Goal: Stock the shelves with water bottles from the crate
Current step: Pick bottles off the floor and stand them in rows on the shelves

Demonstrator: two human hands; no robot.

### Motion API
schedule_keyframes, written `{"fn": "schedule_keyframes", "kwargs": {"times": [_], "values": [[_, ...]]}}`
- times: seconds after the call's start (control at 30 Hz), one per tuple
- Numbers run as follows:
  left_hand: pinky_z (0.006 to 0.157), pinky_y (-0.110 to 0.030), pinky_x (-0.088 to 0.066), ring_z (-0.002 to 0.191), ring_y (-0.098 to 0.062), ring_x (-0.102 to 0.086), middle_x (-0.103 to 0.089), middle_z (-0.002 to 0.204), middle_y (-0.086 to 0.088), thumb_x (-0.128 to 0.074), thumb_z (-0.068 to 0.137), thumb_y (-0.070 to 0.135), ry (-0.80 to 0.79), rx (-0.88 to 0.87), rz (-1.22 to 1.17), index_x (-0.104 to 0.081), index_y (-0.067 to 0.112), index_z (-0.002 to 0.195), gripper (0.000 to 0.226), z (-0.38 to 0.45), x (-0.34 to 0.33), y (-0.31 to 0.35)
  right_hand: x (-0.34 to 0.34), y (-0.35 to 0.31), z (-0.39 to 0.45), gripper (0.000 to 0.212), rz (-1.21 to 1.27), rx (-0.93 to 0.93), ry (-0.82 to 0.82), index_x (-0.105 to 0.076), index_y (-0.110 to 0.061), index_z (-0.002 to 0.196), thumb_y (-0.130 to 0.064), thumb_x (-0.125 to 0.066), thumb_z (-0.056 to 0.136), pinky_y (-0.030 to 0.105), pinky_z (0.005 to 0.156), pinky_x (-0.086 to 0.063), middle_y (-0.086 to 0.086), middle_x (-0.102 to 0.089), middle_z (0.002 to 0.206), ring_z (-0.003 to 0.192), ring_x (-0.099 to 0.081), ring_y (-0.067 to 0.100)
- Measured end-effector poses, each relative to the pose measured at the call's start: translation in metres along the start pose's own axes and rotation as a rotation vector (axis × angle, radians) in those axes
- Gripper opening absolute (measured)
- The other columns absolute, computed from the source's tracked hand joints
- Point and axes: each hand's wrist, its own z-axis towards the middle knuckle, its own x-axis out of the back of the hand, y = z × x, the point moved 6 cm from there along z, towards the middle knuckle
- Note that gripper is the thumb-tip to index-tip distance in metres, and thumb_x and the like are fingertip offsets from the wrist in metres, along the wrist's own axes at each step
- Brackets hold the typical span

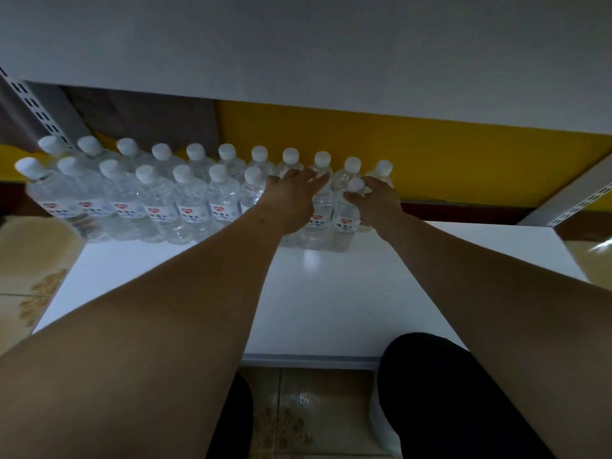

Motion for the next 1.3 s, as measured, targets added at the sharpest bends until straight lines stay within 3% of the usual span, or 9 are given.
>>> {"fn": "schedule_keyframes", "kwargs": {"times": [0.13, 0.33, 0.5, 0.67, 0.8, 0.9, 1.07, 1.17, 1.3], "values": [[0.11, -0.048, -0.032, 0.146, -0.022, -0.021, -0.019, 0.162, 0.007, -0.05, 0.096, 0.019, 0.005, -0.023, -0.043, -0.02, 0.03, 0.155, 0.068, -0.002, -0.002, -0.005, -0.004, 0.001, 0.0, 0.055, -0.09, -0.009, -0.028, -0.047, -0.015, 0.14, -0.039, -0.063, 0.093, 0.032, 0.085, -0.048, 0.012, -0.057, 0.133, 0.118, -0.055, 0.03], [0.11, -0.055, -0.032, 0.145, -0.025, -0.023, -0.026, 0.159, 0.001, -0.055, 0.091, 0.017, -0.015, 0.0, -0.086, -0.029, 0.026, 0.153, 0.068, 0.0, 0.001, 0.0, 0.001, 0.001, -0.003, 0.048, -0.133, -0.094, -0.1, -0.05, -0.003, 0.133, -0.028, -0.061, 0.094, 0.043, 0.098, -0.049, 0.019, -0.056, 0.129, 0.117, -0.056, 0.035], [0.1, -0.052, -0.04, 0.129, -0.037, -0.042, -0.049, 0.139, -0.015, -0.053, 0.09, 0.021, 0.188, -0.079, -0.036, -0.048, 0.01, 0.14, 0.052, 0.002, 0.033, 0.033, 0.043, -0.016, -0.024, 0.044, -0.258, -0.079, 0.019, -0.047, -0.003, 0.136, -0.03, -0.049, 0.1, 0.032, 0.083, -0.044, 0.016, -0.053, 0.137, 0.122, -0.053, 0.03], [0.099, -0.04, -0.043, 0.122, -0.036, -0.051, -0.051, 0.137, -0.02, -0.039, 0.097, 0.049, -0.034, -0.158, -0.427, -0.044, 0.007, 0.143, 0.063, 0.0, 0.052, 0.156, 0.176, -0.014, -0.089, 0.06, -0.161, 0.04, 0.176, -0.025, -0.013, 0.154, -0.039, -0.042, 0.103, 0.036, 0.11, -0.035, 0.008, -0.03, 0.157, 0.14, -0.036, 0.028], [0.114, -0.038, -0.031, 0.142, -0.026, -0.034, -0.028, 0.158, -0.006, -0.038, 0.1, 0.053, -0.368, -0.295, -0.507, -0.024, 0.016, 0.155, 0.068, -0.047, 0.072, 0.307, 0.301, 0.018, -0.18, 0.059, -0.19, 0.022, 0.261, -0.028, -0.018, 0.153, -0.045, -0.039, 0.102, 0.03, 0.108, -0.031, 0.005, -0.028, 0.159, 0.142, -0.032, 0.025], [0.114, -0.032, -0.024, 0.145, -0.024, -0.027, -0.021, 0.161, -0.006, -0.041, 0.101, 0.047, -0.501, -0.381, -0.482, -0.018, 0.016, 0.156, 0.067, -0.103, 0.088, 0.422, 0.377, 0.065, -0.268, 0.058, -0.293, -0.036, 0.313, -0.036, -0.015, 0.15, -0.048, -0.037, 0.102, 0.025, 0.106, -0.03, 0.006, -0.038, 0.154, 0.139, -0.038, 0.022], [0.112, -0.035, -0.028, 0.14, -0.03, -0.036, -0.035, 0.154, -0.012, -0.05, 0.098, 0.043, -0.677, -0.553, -0.331, -0.032, 0.014, 0.151, 0.063, -0.218, 0.066, 0.582, 0.457, 0.198, -0.446, 0.05, -0.267, -0.277, 0.374, -0.038, -0.017, 0.147, -0.042, -0.037, 0.104, 0.02, 0.105, -0.028, 0.004, -0.041, 0.151, 0.137, -0.039, 0.018], [0.11, -0.033, -0.029, 0.14, -0.028, -0.036, -0.031, 0.157, -0.009, -0.05, 0.096, 0.052, -0.81, -0.618, -0.192, -0.027, 0.017, 0.154, 0.071, -0.291, 0.023, 0.651, 0.454, 0.319, -0.538, 0.056, -0.273, -0.508, 0.324, -0.033, -0.014, 0.15, -0.042, -0.04, 0.102, 0.028, 0.108, -0.031, 0.008, -0.038, 0.153, 0.138, -0.038, 0.025], [0.112, -0.033, -0.031, 0.141, -0.028, -0.035, -0.028, 0.158, -0.01, -0.049, 0.098, 0.047, -0.962, -0.683, -0.093, -0.028, 0.012, 0.153, 0.068, -0.371, -0.037, 0.708, 0.382, 0.464, -0.645, 0.06, -0.152, -0.802, 0.181, -0.03, -0.006, 0.15, -0.038, -0.045, 0.102, 0.034, 0.103, -0.038, 0.016, -0.039, 0.15, 0.132, -0.044, 0.031]]}}
